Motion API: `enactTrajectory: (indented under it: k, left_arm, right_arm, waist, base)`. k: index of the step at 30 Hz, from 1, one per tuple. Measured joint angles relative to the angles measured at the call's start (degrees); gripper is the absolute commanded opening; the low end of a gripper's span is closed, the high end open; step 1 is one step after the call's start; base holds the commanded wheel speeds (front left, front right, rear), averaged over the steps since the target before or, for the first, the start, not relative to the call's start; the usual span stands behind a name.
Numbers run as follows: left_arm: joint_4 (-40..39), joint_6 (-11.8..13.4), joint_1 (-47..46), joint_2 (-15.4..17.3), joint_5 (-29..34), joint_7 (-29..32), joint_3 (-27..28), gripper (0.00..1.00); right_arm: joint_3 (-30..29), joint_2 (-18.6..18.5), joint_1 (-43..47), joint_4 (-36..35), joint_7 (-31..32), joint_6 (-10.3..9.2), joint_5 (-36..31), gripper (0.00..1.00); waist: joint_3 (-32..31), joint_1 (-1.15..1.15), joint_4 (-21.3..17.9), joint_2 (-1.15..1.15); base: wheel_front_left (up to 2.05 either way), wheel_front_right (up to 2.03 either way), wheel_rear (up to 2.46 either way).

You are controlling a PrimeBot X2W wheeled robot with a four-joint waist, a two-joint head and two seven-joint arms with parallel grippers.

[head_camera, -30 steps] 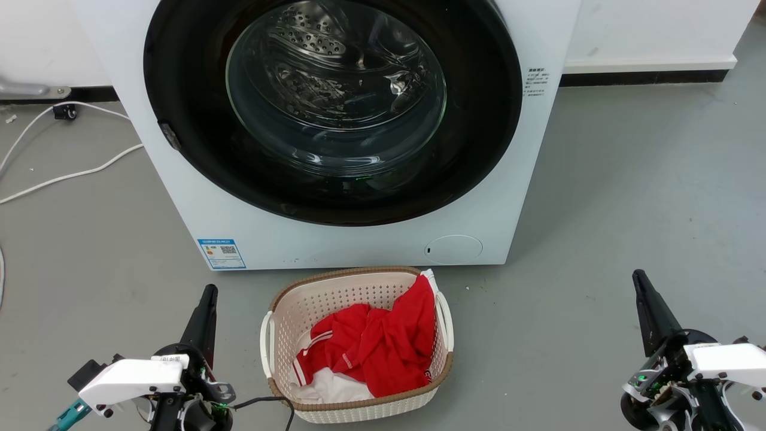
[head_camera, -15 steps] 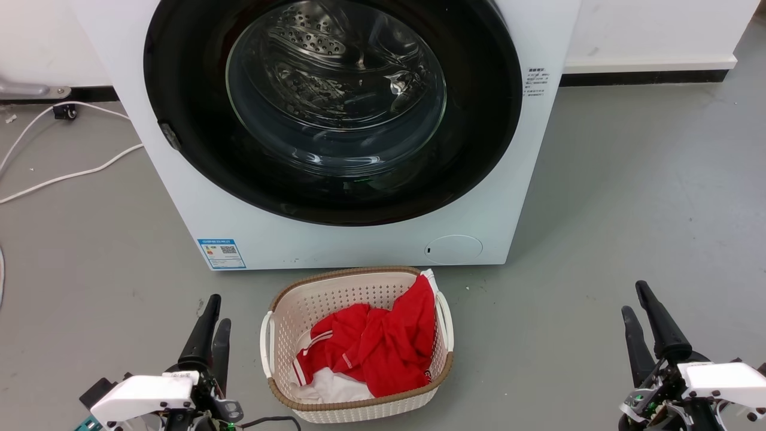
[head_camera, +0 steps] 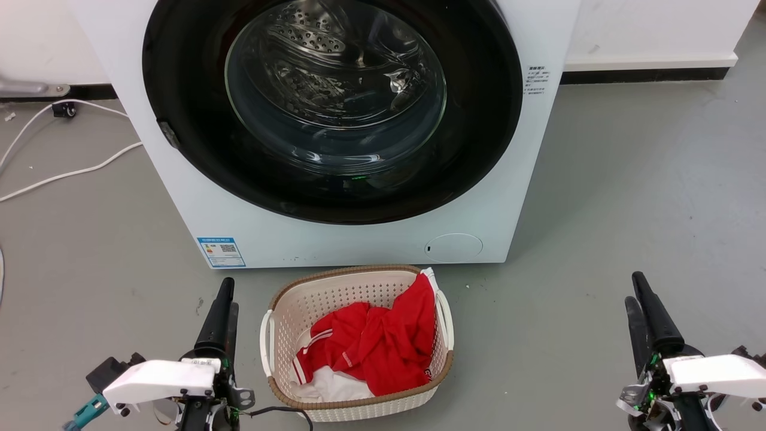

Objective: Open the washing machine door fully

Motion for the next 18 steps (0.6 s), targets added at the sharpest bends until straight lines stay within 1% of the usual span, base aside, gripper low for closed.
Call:
enactTrajectory:
  k: [18]
  left_arm:
    - [-3.21,0.15,-0.93,0.01,21.14,-4.13,-1.21,1.0]
  right_arm:
    - [1.12,0.03,0.65,-4.17,-4.07,0.01,-29.26,1.0]
  waist:
    - [0.08,0.0,0.42,0.0]
  base:
    - [0.0,0.0,0.0]
